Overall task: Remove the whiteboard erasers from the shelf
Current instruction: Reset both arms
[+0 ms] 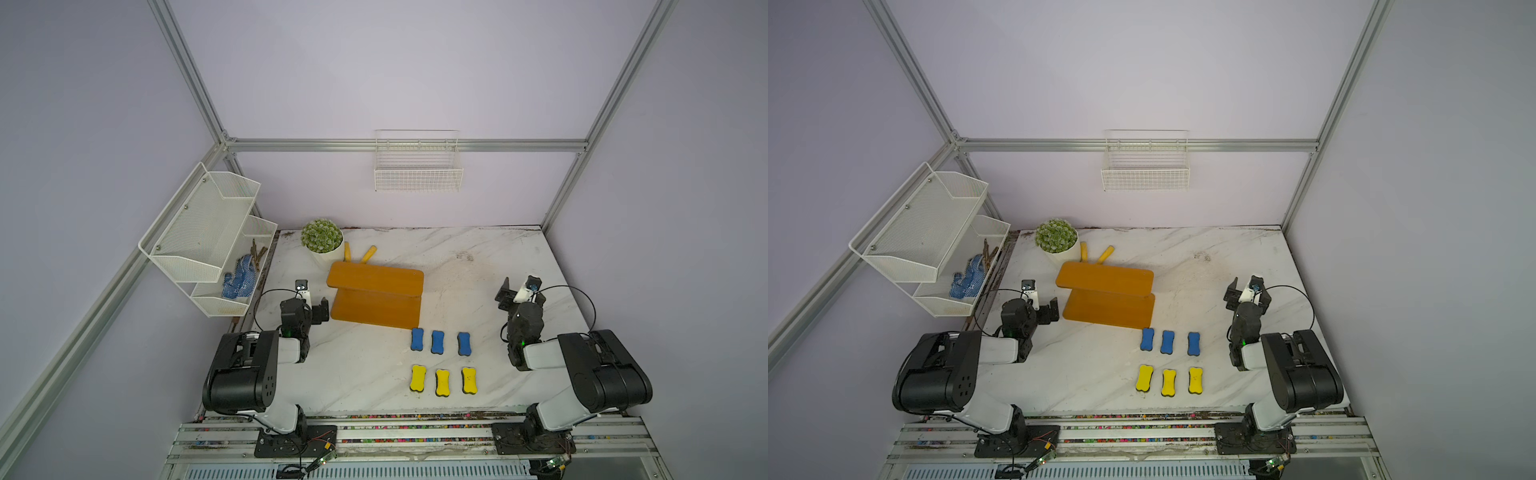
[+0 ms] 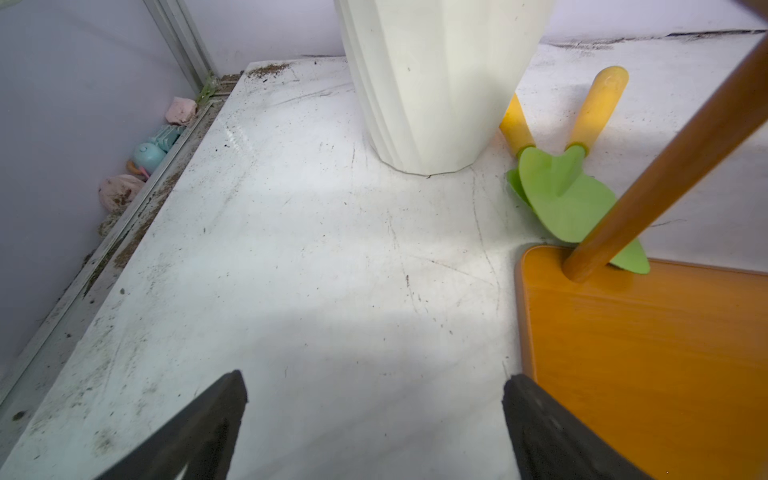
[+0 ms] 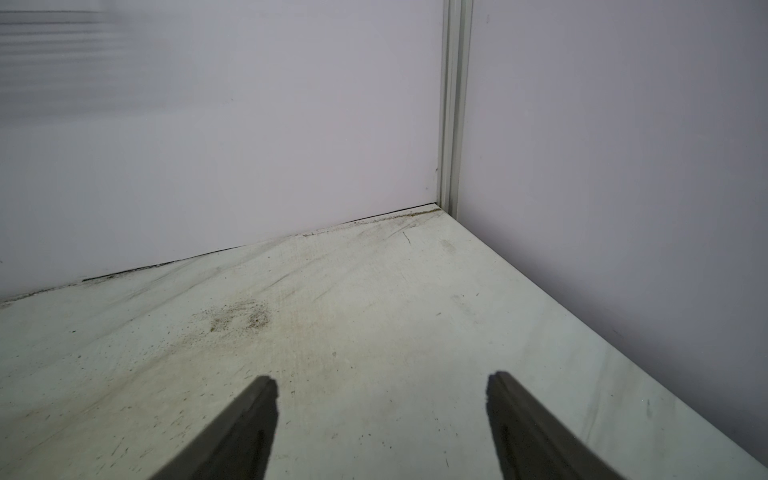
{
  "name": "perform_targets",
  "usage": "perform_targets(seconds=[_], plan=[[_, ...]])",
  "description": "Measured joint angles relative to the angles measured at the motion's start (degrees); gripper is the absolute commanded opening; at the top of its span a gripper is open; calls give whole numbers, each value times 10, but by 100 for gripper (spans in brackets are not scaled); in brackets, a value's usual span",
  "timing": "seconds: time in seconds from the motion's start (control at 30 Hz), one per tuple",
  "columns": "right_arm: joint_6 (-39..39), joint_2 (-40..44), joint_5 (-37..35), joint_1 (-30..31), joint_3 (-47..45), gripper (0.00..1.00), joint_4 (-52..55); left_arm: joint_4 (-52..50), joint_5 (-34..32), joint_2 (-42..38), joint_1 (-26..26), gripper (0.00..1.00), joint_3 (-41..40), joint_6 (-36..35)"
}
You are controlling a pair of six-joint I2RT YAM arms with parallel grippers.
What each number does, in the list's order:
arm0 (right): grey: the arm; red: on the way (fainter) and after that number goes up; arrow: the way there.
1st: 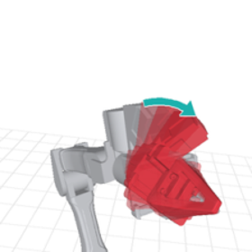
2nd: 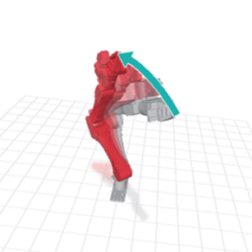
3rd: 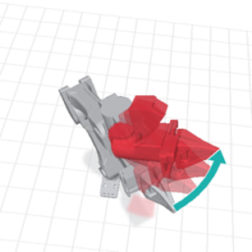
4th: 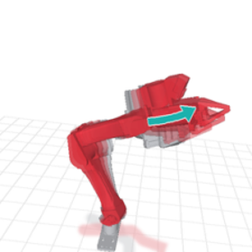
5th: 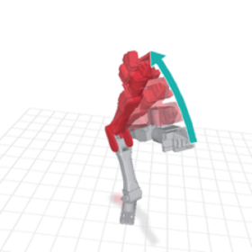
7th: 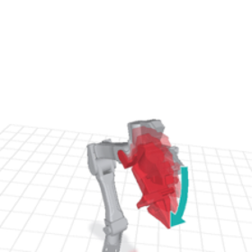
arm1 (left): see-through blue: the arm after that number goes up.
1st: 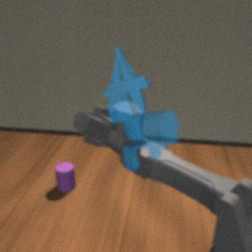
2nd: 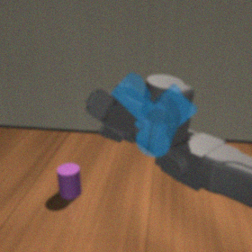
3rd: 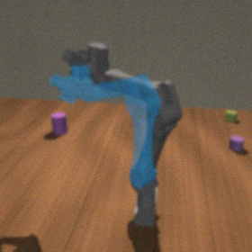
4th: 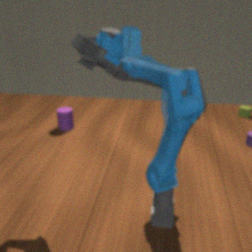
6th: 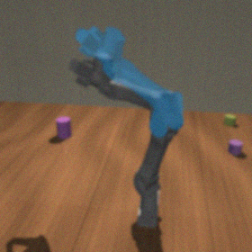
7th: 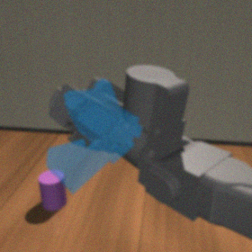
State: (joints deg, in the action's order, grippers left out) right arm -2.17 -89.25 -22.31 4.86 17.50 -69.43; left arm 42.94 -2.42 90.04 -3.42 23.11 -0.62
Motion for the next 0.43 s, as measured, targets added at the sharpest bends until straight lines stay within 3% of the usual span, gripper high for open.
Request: perform_targets(seconds=[0.43], plan=[[-2, -12, 41, 3, -4, 99, 30, 39, 12, 0, 0, 100, 0, 6]])
